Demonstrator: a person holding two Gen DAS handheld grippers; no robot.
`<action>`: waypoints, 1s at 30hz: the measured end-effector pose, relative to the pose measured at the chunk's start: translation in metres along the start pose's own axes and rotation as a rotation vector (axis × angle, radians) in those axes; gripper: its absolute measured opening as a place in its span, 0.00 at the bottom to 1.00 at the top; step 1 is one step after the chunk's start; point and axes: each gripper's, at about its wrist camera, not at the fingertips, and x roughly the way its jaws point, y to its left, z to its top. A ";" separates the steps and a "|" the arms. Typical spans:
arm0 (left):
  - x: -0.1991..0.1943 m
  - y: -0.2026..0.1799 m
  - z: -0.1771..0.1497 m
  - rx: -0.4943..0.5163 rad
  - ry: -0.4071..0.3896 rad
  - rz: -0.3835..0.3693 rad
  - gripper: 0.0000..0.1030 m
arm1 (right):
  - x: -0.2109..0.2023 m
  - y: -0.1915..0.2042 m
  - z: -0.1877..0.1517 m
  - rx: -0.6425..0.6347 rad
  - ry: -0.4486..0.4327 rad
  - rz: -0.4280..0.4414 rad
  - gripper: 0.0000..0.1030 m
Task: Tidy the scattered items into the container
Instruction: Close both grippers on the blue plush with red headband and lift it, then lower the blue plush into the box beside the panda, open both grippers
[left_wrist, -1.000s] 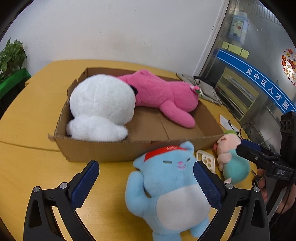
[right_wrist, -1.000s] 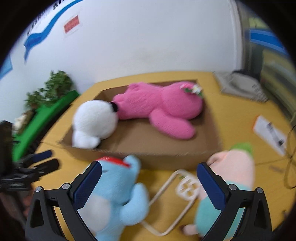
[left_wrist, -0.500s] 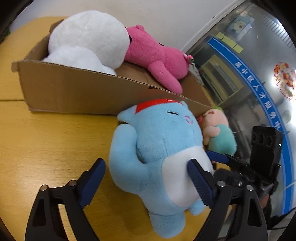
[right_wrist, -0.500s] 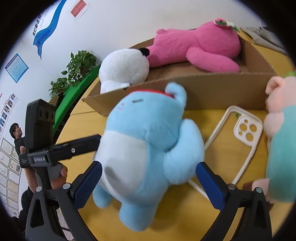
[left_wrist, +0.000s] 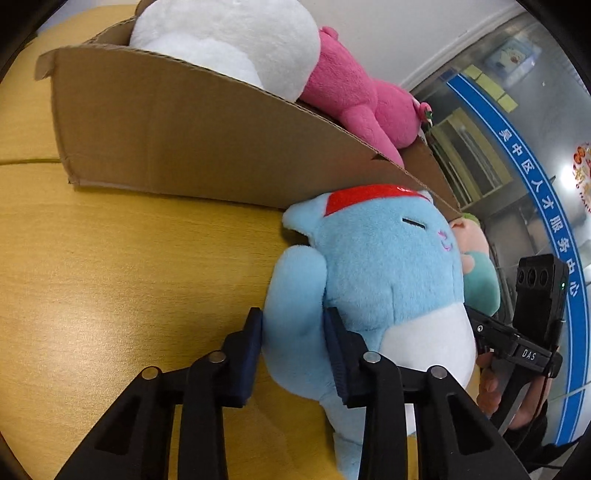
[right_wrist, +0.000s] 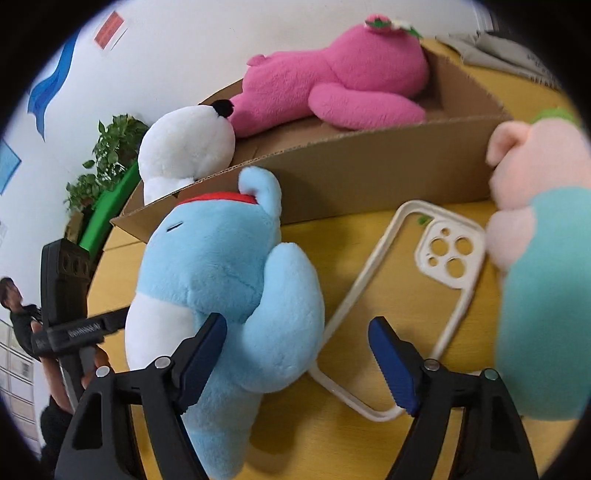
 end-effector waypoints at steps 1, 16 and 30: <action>0.000 -0.002 0.000 0.009 0.002 0.011 0.30 | 0.002 0.001 0.001 -0.006 0.004 0.002 0.75; -0.037 -0.037 0.002 0.097 -0.089 0.036 0.20 | -0.009 0.022 0.000 -0.128 -0.056 -0.014 0.24; -0.060 -0.094 0.153 0.268 -0.355 0.194 0.20 | -0.052 0.033 0.148 -0.226 -0.349 -0.052 0.24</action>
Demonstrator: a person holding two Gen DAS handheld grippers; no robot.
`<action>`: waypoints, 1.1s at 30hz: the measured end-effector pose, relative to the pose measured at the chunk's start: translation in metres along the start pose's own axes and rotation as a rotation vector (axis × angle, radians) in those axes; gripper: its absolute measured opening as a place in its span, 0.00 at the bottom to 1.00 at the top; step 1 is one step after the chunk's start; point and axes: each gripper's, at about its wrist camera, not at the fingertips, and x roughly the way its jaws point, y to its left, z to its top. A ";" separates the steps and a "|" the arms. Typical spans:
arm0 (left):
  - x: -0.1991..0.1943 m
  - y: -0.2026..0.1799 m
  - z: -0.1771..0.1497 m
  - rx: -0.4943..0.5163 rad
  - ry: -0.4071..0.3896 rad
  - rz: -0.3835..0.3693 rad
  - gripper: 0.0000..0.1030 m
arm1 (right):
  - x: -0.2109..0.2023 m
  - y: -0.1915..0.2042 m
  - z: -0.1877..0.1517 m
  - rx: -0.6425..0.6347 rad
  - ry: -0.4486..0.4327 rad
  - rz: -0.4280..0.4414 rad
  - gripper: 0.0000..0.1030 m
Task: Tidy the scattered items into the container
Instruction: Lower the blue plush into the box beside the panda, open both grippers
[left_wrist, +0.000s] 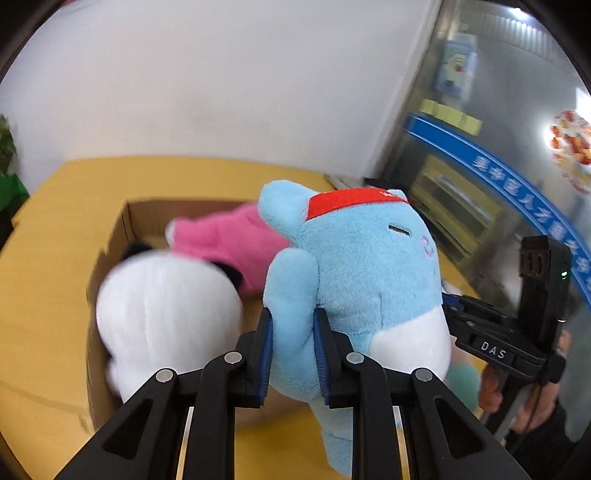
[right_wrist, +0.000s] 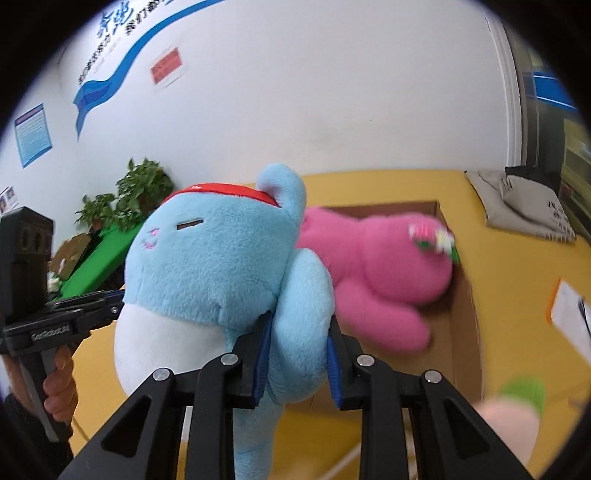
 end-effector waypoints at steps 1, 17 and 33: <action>0.014 0.002 0.005 0.010 0.012 0.040 0.20 | 0.015 -0.004 0.008 0.000 0.008 -0.009 0.24; 0.099 0.011 -0.025 0.109 0.129 0.241 0.23 | 0.130 -0.022 -0.028 0.008 0.312 -0.146 0.27; 0.059 0.032 -0.077 -0.044 0.203 0.136 0.30 | 0.099 -0.022 -0.027 0.042 0.266 -0.093 0.80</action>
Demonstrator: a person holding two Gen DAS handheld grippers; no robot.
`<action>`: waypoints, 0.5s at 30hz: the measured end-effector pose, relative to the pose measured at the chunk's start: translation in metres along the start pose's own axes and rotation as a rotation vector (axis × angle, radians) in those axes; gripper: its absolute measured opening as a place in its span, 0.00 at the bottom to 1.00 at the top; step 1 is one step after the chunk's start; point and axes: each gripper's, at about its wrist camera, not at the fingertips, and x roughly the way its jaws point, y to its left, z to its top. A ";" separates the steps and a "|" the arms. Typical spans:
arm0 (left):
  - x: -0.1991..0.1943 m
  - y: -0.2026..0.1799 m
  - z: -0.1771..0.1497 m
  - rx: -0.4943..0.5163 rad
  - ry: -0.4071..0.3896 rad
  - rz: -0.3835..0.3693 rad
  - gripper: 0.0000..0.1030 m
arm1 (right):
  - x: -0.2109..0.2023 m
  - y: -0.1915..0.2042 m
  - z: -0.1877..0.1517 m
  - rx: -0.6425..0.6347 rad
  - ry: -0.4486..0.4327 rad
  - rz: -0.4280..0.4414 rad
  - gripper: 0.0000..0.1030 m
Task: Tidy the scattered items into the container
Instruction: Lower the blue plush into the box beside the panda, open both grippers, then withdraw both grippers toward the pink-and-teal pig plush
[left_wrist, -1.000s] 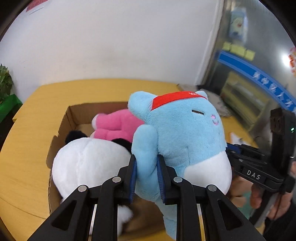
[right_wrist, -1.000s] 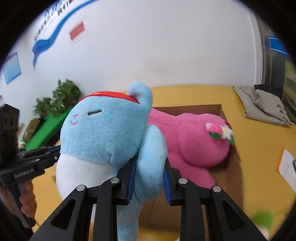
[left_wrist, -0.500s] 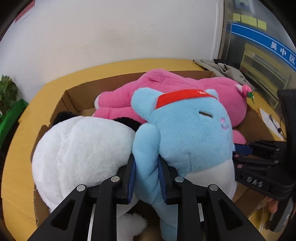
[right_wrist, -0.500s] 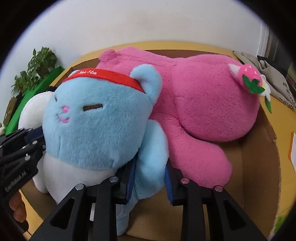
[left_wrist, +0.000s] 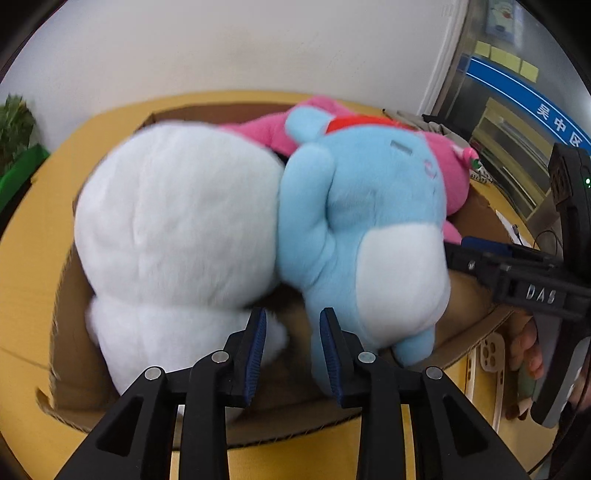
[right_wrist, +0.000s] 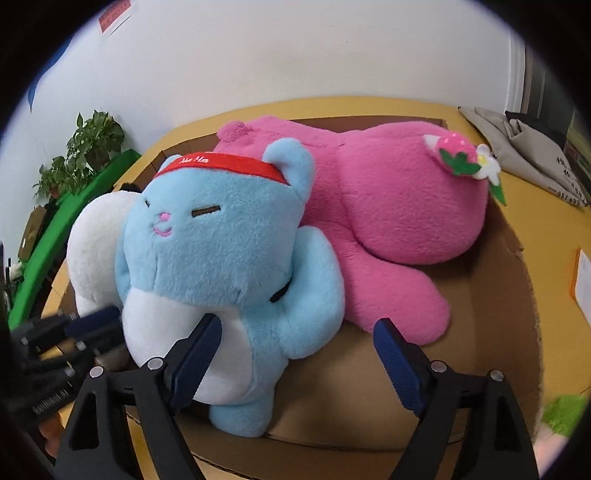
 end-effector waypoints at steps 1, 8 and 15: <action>-0.002 -0.001 -0.003 0.012 -0.008 0.009 0.30 | 0.002 0.000 -0.001 0.006 0.006 0.014 0.80; -0.009 0.002 -0.010 0.013 -0.017 0.033 0.31 | 0.000 -0.001 -0.011 0.042 0.019 0.102 0.81; -0.049 -0.012 -0.012 -0.010 -0.118 0.074 0.83 | -0.061 -0.010 -0.033 0.040 -0.101 0.067 0.84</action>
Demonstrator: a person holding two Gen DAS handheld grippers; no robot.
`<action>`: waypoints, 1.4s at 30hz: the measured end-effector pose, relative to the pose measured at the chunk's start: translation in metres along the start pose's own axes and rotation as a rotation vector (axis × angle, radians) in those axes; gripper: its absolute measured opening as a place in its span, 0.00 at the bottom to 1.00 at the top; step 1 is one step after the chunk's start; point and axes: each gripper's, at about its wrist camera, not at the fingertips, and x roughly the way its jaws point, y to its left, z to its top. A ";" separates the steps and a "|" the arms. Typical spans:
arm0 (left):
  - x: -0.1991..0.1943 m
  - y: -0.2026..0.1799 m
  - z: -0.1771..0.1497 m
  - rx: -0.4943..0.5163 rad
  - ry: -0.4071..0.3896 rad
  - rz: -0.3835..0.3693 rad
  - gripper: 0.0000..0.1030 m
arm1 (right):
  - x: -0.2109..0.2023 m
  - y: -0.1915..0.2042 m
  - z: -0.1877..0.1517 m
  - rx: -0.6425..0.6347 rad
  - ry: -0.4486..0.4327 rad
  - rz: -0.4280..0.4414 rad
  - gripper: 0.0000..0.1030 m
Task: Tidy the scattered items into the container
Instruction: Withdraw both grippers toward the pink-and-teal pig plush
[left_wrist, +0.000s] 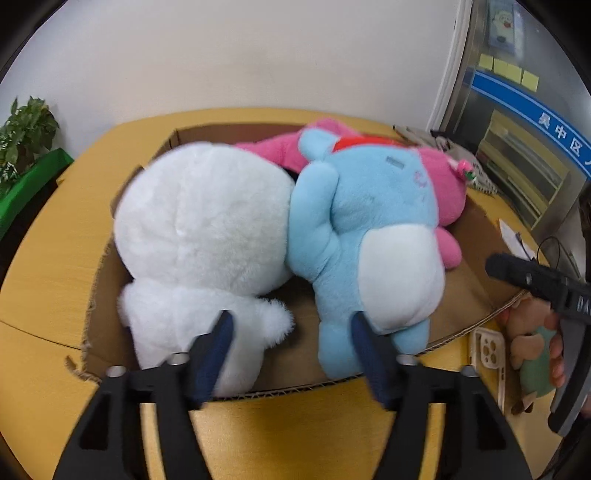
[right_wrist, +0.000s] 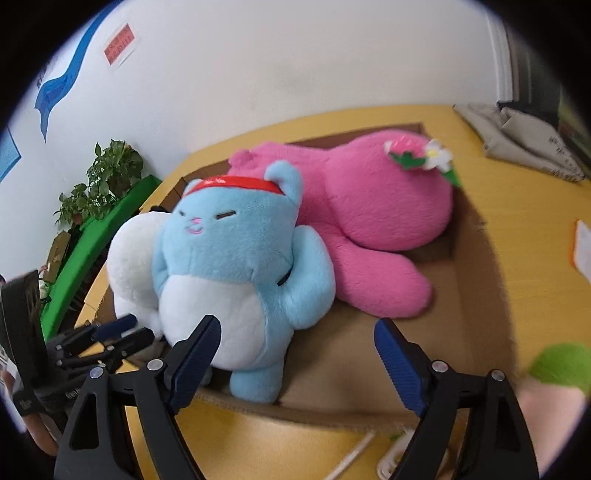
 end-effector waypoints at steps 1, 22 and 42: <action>-0.006 -0.002 0.000 -0.003 -0.017 -0.003 0.85 | -0.008 0.003 -0.004 -0.016 -0.011 -0.016 0.84; -0.056 -0.023 -0.028 -0.047 -0.070 0.024 0.96 | -0.072 0.034 -0.043 -0.124 -0.148 -0.197 0.84; -0.056 -0.037 -0.029 -0.009 -0.071 0.026 0.99 | -0.082 0.030 -0.046 -0.118 -0.146 -0.189 0.84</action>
